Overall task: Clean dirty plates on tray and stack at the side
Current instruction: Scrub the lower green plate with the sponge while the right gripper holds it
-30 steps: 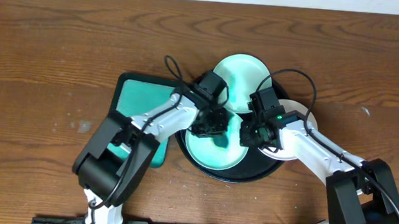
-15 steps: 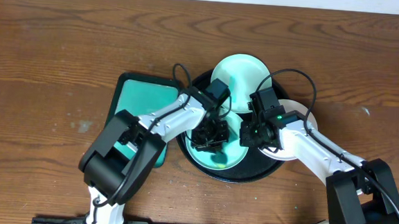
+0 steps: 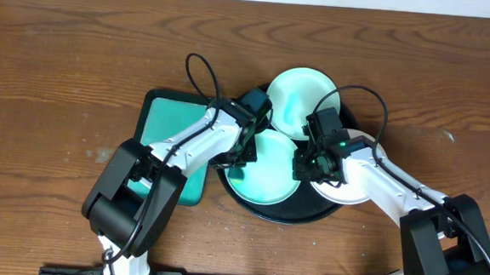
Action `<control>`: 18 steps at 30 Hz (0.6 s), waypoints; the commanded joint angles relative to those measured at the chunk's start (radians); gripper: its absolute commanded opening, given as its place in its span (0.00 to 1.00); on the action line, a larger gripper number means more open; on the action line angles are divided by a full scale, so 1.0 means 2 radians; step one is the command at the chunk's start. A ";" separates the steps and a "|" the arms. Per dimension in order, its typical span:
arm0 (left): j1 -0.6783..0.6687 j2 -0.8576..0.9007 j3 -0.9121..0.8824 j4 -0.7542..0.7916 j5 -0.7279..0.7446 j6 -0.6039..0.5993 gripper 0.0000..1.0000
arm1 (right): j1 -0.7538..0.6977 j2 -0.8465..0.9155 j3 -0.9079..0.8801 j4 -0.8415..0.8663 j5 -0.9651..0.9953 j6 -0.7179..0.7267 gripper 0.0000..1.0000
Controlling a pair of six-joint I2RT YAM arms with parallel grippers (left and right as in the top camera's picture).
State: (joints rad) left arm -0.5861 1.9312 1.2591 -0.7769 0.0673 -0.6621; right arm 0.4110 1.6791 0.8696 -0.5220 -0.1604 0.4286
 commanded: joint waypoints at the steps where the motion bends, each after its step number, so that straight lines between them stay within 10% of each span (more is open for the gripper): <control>1: 0.015 0.009 -0.006 0.054 0.039 0.031 0.07 | -0.006 0.016 -0.007 -0.005 0.070 0.001 0.01; 6: -0.012 0.027 -0.007 0.134 0.231 0.044 0.08 | -0.006 0.016 -0.007 -0.006 0.070 0.001 0.01; 18: -0.062 0.047 -0.007 0.072 0.236 0.042 0.08 | -0.006 0.016 -0.007 -0.012 0.070 0.001 0.01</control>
State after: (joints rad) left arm -0.7029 1.9873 1.2556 -0.5575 0.4839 -0.5694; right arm 0.4088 1.6791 0.8738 -0.5262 -0.1169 0.4370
